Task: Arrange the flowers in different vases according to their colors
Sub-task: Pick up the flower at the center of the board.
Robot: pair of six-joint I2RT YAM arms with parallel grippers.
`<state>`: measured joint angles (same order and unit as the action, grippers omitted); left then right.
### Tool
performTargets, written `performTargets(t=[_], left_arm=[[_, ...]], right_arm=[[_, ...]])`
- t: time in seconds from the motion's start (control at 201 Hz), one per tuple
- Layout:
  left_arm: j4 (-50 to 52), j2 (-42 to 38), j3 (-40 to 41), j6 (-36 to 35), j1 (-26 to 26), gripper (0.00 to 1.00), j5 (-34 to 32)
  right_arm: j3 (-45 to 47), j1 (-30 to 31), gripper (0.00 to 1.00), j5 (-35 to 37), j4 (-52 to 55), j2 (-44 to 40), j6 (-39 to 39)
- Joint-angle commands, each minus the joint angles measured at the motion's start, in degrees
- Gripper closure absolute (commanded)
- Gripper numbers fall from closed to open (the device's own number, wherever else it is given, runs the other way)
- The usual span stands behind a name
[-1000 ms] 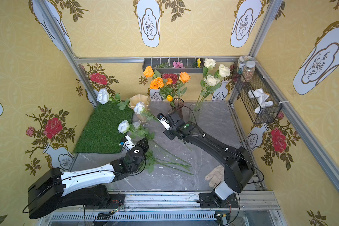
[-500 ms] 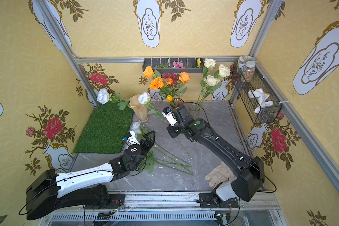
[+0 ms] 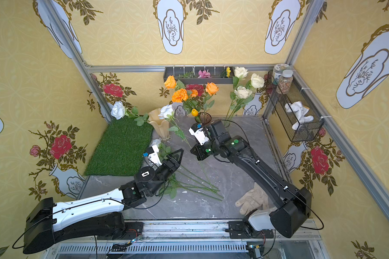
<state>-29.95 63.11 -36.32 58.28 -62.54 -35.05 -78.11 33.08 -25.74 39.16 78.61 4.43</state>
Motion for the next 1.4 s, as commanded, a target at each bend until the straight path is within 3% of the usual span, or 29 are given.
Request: performTargets(t=[0.0,0.284,0.518,0.757,0.951,1.33,1.4], left_arm=[[-1.2,0.0,0.1,-2.4,0.1,0.33,2.5],[3.2,-0.3,-1.9,-2.4,4.2,0.38,13.2],[16.6,-1.9,-6.2,-2.4,9.8,0.47,18.2],[16.4,1.8,-11.0,-4.9,11.4,0.52,28.1],[15.4,3.7,-11.4,-4.8,11.4,0.58,29.6],[18.6,3.5,-12.5,-6.7,11.4,0.91,27.4],[18.8,3.5,-12.2,-6.8,11.3,1.00,27.1]], right_arm=[[0.4,-0.1,1.00,-5.5,-2.2,-1.0,1.8],[0.2,-0.2,1.00,-8.3,-1.9,-1.3,1.6],[-0.6,0.0,1.00,-9.7,-0.7,-1.3,1.3],[-1.2,0.7,1.00,-9.9,0.2,-0.9,0.9],[-1.6,0.8,1.00,-10.1,0.8,-0.5,0.7],[-1.0,1.1,1.00,-9.1,2.2,-0.8,-0.5],[-0.8,1.1,0.88,-8.0,2.4,-1.1,-0.4]])
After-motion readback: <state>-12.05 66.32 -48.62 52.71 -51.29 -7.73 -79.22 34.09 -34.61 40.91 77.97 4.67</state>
